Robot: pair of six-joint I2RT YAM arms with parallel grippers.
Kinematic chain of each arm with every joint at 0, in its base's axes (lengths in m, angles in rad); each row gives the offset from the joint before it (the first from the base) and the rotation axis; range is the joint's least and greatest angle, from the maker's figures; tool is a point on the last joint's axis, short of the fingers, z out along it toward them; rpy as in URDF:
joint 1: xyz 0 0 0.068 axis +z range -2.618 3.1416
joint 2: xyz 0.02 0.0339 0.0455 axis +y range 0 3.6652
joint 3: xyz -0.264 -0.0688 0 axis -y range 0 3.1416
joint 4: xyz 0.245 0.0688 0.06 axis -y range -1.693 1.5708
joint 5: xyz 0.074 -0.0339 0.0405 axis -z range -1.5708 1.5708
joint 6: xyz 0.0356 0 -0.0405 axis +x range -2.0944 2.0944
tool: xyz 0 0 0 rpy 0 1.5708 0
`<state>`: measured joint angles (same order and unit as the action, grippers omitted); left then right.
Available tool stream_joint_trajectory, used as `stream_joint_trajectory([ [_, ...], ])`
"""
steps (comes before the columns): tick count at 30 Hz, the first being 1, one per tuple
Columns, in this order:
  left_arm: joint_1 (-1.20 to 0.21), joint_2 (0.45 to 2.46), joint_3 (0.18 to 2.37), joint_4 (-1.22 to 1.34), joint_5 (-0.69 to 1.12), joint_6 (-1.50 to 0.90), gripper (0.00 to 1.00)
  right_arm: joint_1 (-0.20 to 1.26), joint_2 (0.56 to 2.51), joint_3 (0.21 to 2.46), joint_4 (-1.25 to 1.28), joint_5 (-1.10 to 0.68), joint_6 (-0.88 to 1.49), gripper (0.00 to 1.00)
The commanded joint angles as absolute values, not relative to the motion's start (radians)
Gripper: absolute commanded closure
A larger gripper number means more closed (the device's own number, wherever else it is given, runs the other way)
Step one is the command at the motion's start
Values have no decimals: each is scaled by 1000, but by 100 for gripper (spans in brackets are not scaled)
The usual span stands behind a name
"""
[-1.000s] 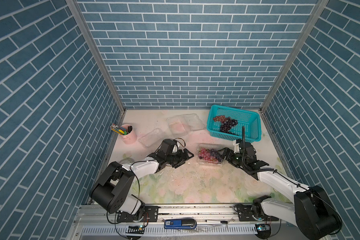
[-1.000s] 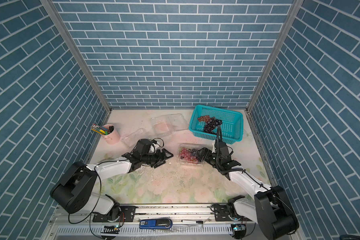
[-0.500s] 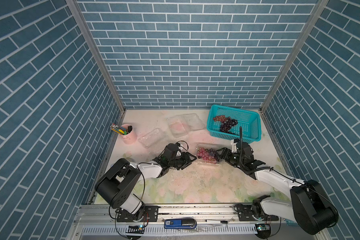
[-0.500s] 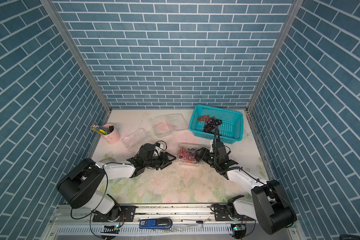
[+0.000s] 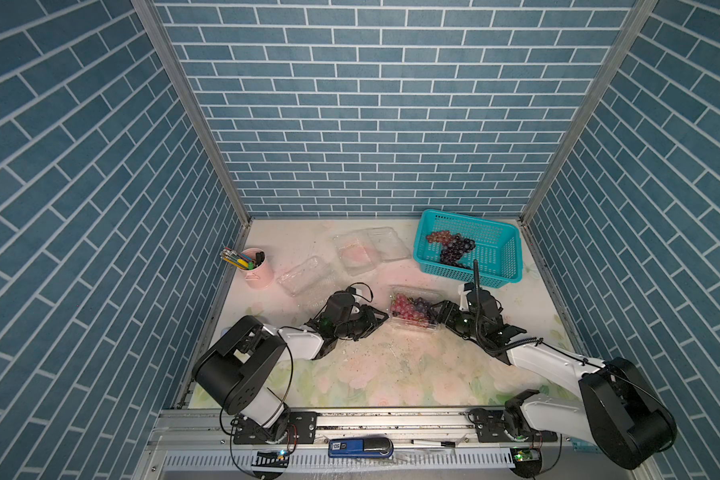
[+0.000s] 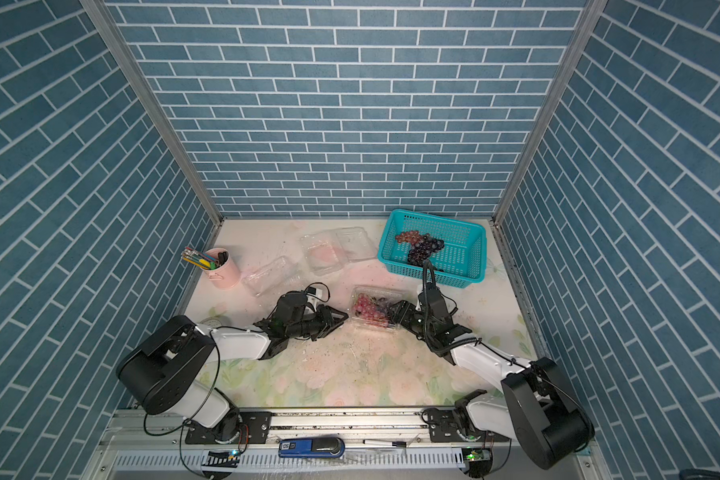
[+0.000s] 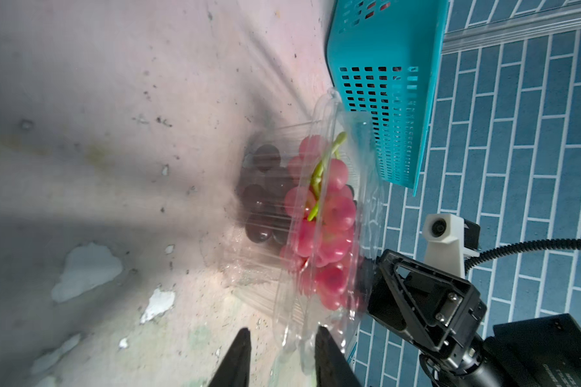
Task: Pack grapes into containers
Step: Close the packing box at the center of the board.
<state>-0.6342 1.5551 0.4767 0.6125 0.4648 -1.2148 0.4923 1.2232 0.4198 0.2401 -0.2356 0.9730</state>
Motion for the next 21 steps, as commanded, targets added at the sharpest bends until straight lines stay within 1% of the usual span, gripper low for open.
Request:
stream_joint_trajectory([
  [1,-631,1545,459,645,436,-1219,66,496,1205,412,249,-213,1005,33],
  [17,-649,1600,478,685,438,-1234,67,500,1238,404,274,-230,1011,34],
  [21,-652,1610,471,703,431,-1241,70,508,1242,403,278,-225,1012,35],
])
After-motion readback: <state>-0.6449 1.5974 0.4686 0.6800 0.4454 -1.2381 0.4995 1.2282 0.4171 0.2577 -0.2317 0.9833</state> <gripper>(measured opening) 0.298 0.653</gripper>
